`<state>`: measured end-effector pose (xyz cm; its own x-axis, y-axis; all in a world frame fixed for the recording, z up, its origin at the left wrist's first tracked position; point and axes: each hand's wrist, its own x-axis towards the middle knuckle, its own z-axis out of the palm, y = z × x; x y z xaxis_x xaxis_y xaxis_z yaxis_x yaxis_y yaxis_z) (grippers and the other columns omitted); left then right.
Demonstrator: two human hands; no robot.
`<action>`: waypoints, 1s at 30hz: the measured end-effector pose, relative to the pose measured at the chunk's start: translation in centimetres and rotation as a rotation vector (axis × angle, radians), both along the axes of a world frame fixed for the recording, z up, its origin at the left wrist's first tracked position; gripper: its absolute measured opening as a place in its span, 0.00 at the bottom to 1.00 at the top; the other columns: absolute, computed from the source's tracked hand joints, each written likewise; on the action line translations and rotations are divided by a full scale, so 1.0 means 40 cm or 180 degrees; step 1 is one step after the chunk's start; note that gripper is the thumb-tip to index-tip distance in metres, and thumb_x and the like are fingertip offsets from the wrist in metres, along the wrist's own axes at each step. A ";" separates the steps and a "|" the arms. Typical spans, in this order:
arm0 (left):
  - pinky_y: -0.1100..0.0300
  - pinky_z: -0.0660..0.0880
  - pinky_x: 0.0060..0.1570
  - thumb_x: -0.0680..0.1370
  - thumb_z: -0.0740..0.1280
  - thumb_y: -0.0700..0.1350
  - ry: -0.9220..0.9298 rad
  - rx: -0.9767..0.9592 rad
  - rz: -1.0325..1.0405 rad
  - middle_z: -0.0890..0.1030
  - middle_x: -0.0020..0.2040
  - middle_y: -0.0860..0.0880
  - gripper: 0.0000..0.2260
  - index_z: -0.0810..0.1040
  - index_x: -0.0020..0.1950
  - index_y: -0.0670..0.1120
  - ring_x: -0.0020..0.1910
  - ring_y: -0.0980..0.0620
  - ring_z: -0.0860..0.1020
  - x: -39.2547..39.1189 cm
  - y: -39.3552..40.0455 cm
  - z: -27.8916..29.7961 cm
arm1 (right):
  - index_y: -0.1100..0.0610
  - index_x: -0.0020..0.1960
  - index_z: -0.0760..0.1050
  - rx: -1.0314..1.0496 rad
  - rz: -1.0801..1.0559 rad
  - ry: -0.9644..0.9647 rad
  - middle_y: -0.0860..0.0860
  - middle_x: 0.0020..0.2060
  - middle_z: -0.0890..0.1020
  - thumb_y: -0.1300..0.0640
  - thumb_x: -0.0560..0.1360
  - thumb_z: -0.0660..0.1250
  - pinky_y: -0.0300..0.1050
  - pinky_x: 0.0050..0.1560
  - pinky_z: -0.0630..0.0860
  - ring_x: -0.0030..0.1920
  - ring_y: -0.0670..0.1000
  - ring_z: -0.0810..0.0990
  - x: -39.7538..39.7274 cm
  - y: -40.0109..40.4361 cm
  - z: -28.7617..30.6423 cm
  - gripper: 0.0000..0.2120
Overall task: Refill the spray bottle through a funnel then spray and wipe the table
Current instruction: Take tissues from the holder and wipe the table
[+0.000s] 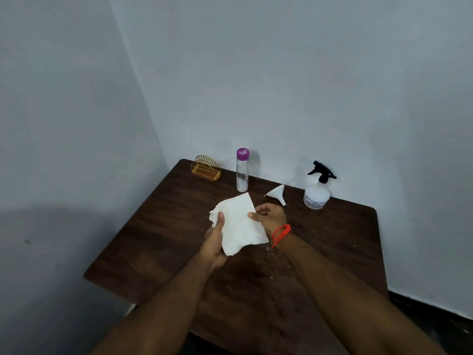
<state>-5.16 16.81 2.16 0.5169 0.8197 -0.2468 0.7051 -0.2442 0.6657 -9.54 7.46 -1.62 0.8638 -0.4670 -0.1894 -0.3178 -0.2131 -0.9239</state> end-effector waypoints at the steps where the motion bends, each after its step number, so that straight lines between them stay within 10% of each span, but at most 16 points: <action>1: 0.42 0.75 0.44 0.79 0.67 0.45 -0.0387 -0.0594 0.0018 0.75 0.29 0.40 0.12 0.78 0.40 0.39 0.30 0.38 0.76 0.017 -0.003 0.009 | 0.53 0.37 0.78 -0.0029 -0.0020 -0.0020 0.50 0.37 0.82 0.59 0.65 0.81 0.35 0.40 0.74 0.38 0.47 0.79 0.010 -0.004 -0.002 0.11; 3: 0.39 0.76 0.53 0.81 0.64 0.49 -0.0488 -0.3030 -0.0764 0.82 0.43 0.37 0.14 0.79 0.55 0.38 0.42 0.34 0.81 -0.033 0.134 0.022 | 0.57 0.39 0.80 -0.0133 -0.0070 -0.0064 0.49 0.37 0.82 0.59 0.65 0.80 0.32 0.39 0.72 0.37 0.45 0.77 0.030 -0.004 0.008 0.10; 6: 0.44 0.78 0.54 0.82 0.60 0.54 -0.0407 -0.4457 -0.1546 0.81 0.60 0.40 0.21 0.73 0.67 0.40 0.56 0.40 0.80 -0.087 0.197 -0.024 | 0.61 0.43 0.82 -0.0158 -0.0112 -0.0104 0.52 0.39 0.83 0.59 0.67 0.79 0.40 0.46 0.77 0.41 0.50 0.80 0.067 -0.001 0.013 0.09; 11: 0.50 0.80 0.46 0.80 0.60 0.61 -0.0724 -0.4132 -0.1369 0.82 0.53 0.43 0.22 0.76 0.60 0.44 0.49 0.44 0.83 -0.010 0.211 -0.017 | 0.63 0.49 0.84 -0.0312 -0.0023 -0.0159 0.58 0.46 0.85 0.60 0.72 0.74 0.50 0.57 0.77 0.48 0.55 0.82 0.118 -0.001 0.018 0.08; 15: 0.43 0.76 0.57 0.81 0.65 0.52 -0.0757 -0.1815 -0.1284 0.82 0.47 0.40 0.14 0.80 0.52 0.42 0.49 0.40 0.80 0.101 0.184 -0.100 | 0.65 0.51 0.82 -0.0422 -0.0219 -0.0264 0.58 0.48 0.84 0.60 0.75 0.71 0.39 0.48 0.70 0.46 0.51 0.78 0.144 -0.012 0.019 0.09; 19: 0.48 0.76 0.59 0.82 0.59 0.56 -0.0170 -0.3638 -0.1801 0.79 0.60 0.44 0.15 0.74 0.60 0.47 0.55 0.46 0.79 0.044 0.241 -0.056 | 0.68 0.52 0.78 -0.0261 -0.0638 -0.0314 0.62 0.50 0.82 0.62 0.78 0.66 0.38 0.46 0.66 0.48 0.56 0.77 0.170 -0.039 0.003 0.09; 30: 0.46 0.76 0.61 0.82 0.58 0.57 -0.0458 -0.3135 -0.1014 0.77 0.66 0.42 0.24 0.69 0.72 0.43 0.60 0.40 0.78 0.265 0.241 -0.078 | 0.68 0.47 0.79 0.0161 -0.0911 -0.0379 0.57 0.38 0.78 0.64 0.77 0.67 0.31 0.36 0.70 0.41 0.51 0.74 0.182 -0.105 -0.085 0.07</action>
